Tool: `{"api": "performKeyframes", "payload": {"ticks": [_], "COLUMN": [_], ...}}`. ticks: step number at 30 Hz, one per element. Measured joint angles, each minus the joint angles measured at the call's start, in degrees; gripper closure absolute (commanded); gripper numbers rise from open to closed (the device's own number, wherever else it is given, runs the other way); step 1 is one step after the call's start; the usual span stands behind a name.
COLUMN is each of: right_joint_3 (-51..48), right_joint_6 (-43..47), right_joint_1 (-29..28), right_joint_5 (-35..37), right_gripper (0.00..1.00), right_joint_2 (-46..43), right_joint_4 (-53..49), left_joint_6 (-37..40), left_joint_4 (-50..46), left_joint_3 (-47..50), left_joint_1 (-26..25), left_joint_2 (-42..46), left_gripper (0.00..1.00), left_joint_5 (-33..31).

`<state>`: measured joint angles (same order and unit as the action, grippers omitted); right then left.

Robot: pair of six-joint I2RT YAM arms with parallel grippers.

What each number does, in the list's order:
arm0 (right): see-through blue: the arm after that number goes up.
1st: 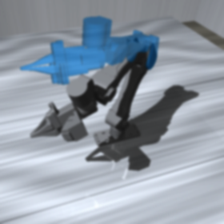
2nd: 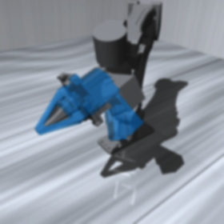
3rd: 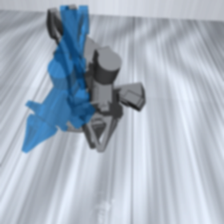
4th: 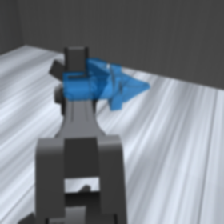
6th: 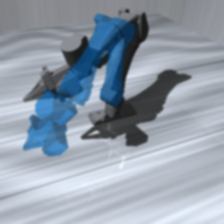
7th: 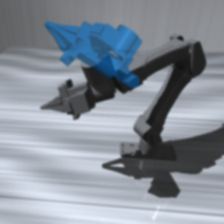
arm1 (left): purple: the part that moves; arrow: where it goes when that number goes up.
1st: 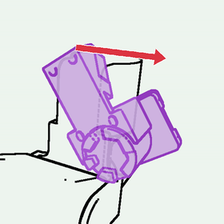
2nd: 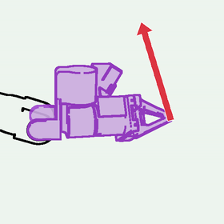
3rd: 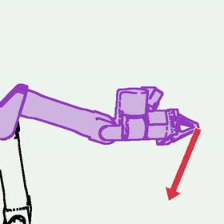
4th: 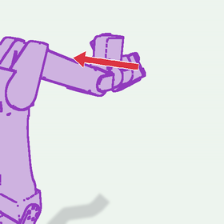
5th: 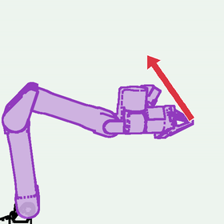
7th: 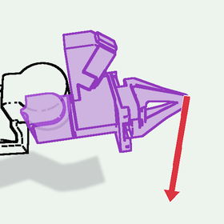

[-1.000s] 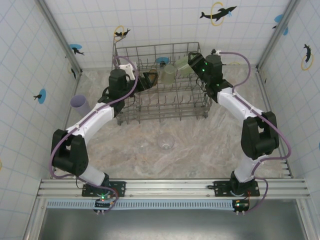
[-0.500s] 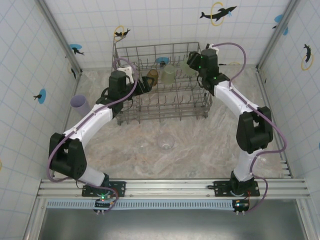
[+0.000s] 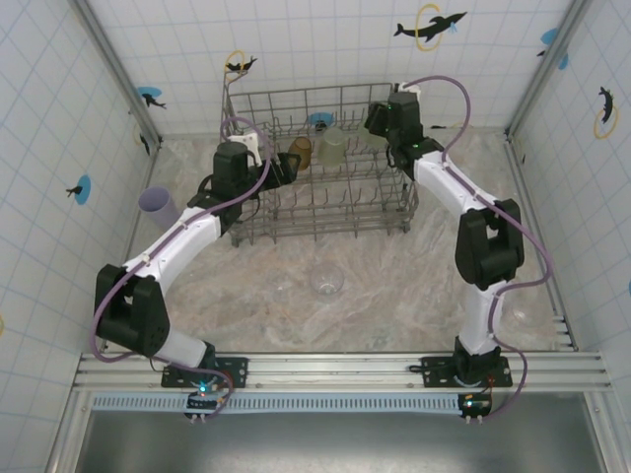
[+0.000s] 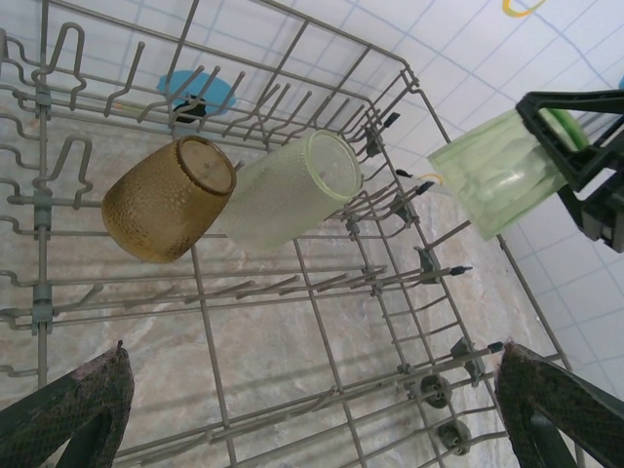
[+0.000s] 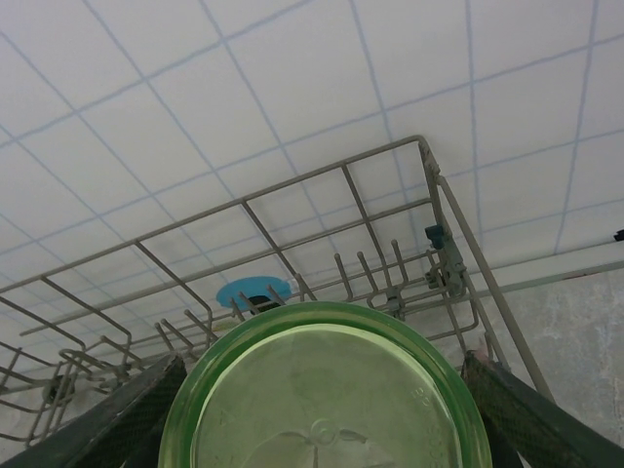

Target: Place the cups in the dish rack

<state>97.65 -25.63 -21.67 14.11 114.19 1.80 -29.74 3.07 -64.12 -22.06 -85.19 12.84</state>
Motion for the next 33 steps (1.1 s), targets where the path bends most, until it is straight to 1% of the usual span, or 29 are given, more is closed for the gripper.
{"api": "performKeyframes", "payload": {"ticks": [7, 17, 23, 33], "right_joint_3": [5.2, 10.2, 10.7, 11.6], "right_joint_6": [2.6, 7.3, 10.0, 11.6], "right_joint_1": [-0.8, -1.9, -2.4, -2.6], "right_joint_5": [1.1, 5.0, 7.2, 9.3], "right_gripper": [0.46, 0.45, 0.44, 0.44], "right_joint_2": [6.1, 11.2, 12.3, 15.9], "right_joint_4": [0.0, 1.3, 3.1, 4.0], "left_joint_6": [0.6, 1.5, 1.4, 1.2], "left_joint_4": [0.4, 0.5, 2.0, 3.7], "left_joint_3": [0.0, 0.0, 0.0, 0.7], "left_joint_1": [0.0, 0.0, 0.0, 0.0], "left_joint_2": [0.0, -0.1, -0.1, 0.0], "left_gripper": [0.03, 0.03, 0.03, 0.03], "left_joint_5": [0.0, 0.0, 0.2, 0.1]}}
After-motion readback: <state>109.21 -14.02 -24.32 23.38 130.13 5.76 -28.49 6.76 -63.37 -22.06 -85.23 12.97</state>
